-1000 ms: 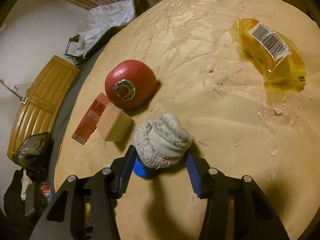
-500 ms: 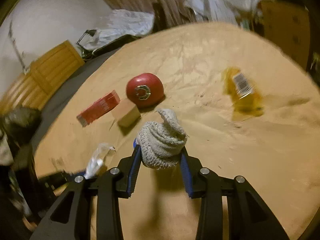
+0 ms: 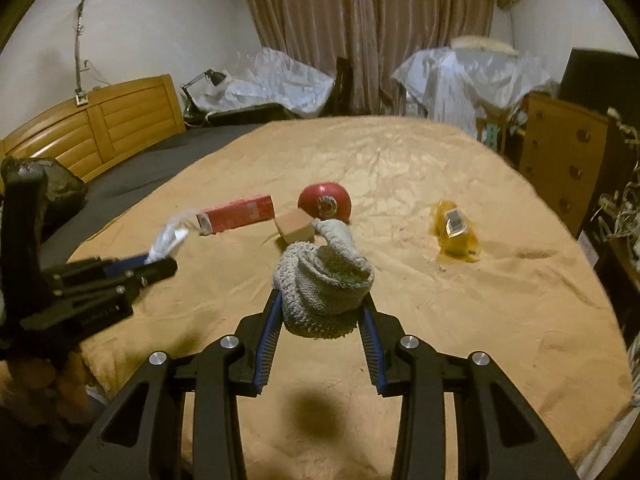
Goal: Collect trash
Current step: 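Lift the white packet and knitted ball and carry both over the bucket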
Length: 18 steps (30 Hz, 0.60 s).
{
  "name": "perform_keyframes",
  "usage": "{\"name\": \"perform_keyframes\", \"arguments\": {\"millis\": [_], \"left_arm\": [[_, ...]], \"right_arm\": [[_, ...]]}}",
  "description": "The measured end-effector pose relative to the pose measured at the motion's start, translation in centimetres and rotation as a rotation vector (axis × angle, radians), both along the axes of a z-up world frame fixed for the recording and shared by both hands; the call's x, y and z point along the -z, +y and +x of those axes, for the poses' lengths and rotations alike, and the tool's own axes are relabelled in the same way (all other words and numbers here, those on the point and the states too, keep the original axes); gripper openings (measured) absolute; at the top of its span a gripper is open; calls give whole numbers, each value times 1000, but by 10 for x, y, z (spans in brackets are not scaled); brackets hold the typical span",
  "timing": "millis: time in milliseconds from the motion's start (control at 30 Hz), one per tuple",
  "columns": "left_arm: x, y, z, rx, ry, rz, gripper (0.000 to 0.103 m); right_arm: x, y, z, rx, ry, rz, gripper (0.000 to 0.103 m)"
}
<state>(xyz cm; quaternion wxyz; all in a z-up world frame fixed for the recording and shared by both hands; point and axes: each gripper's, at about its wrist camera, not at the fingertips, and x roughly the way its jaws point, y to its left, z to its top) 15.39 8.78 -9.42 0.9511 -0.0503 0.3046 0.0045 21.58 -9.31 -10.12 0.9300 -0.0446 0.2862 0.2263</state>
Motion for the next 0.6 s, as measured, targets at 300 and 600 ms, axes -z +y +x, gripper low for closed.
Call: {"name": "perform_keyframes", "arguments": {"millis": [300,600], "left_arm": [[-47,-33,-38,-41,-173,66,24],[-67,-52,-61,-63,-272,105,24]], "right_arm": [[-39,-5,-64,57,-159,-5,39],[-68,-22,-106,123,-264,26,39]]}}
